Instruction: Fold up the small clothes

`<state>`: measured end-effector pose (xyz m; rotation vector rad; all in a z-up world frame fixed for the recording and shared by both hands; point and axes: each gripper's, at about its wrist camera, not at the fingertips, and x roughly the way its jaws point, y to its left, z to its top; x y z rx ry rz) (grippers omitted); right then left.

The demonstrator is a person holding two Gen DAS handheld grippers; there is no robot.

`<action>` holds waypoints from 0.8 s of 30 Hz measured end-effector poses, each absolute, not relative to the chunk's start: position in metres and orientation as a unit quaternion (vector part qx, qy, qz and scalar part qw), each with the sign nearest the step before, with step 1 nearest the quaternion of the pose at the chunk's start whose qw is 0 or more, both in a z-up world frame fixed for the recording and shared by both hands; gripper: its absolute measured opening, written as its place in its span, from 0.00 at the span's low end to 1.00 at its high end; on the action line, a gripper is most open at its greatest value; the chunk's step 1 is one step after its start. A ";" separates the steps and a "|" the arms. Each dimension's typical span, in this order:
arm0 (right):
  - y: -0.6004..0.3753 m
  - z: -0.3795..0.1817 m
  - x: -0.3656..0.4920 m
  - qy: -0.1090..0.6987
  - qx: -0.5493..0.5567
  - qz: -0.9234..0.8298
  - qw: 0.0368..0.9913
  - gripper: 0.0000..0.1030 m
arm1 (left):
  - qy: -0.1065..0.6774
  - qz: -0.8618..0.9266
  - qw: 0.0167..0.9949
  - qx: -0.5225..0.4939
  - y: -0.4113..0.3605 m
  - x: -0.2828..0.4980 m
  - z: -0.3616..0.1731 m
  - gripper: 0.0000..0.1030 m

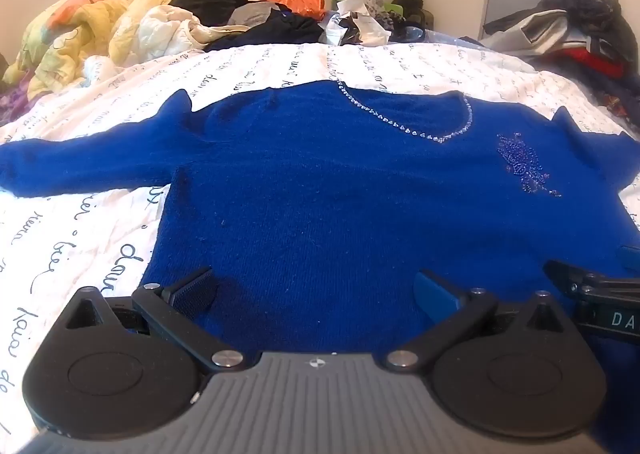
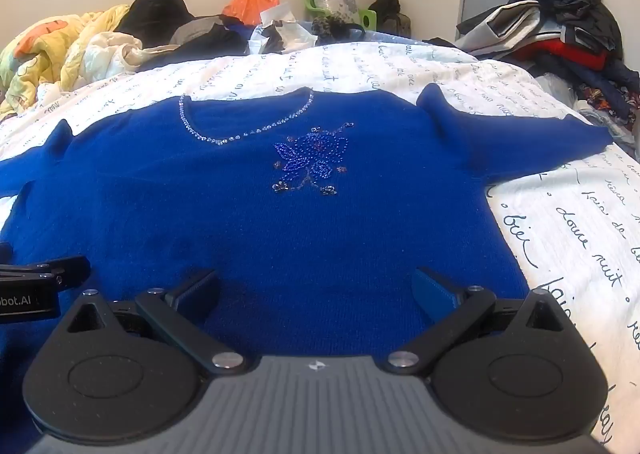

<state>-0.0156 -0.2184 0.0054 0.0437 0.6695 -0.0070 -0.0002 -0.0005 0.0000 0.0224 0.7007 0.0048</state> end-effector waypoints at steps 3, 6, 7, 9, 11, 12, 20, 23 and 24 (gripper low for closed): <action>-0.218 0.005 -0.016 0.328 0.022 -0.003 0.944 1.00 | 0.344 0.001 0.939 0.011 -0.002 0.000 0.001 1.00; -0.218 0.005 -0.016 0.328 0.021 -0.004 0.944 1.00 | 0.342 0.003 0.940 0.007 0.001 -0.003 0.002 1.00; -0.218 0.005 -0.016 0.328 0.021 -0.003 0.944 1.00 | 0.342 0.005 0.940 0.007 0.001 -0.004 0.003 1.00; -0.218 0.005 -0.016 0.328 0.021 -0.004 0.944 1.00 | 0.340 0.008 0.940 0.007 0.002 -0.007 0.004 1.00; -0.219 0.005 -0.016 0.328 0.021 -0.003 0.945 1.00 | 0.341 0.008 0.940 0.006 0.002 -0.007 0.004 1.00; -0.219 0.005 -0.016 0.328 0.021 -0.003 0.945 1.00 | 0.341 0.007 0.940 0.005 0.002 -0.007 0.004 1.00; -0.218 0.005 -0.016 0.327 0.021 -0.004 0.945 1.00 | 0.342 0.009 0.940 0.004 0.000 -0.006 0.002 1.00; -0.219 0.005 -0.016 0.327 0.021 -0.004 0.945 1.00 | 0.341 0.009 0.940 0.004 0.001 -0.006 0.002 1.00; -0.218 0.005 -0.016 0.327 0.021 -0.004 0.945 1.00 | 0.341 0.009 0.940 0.004 0.001 -0.006 0.002 1.00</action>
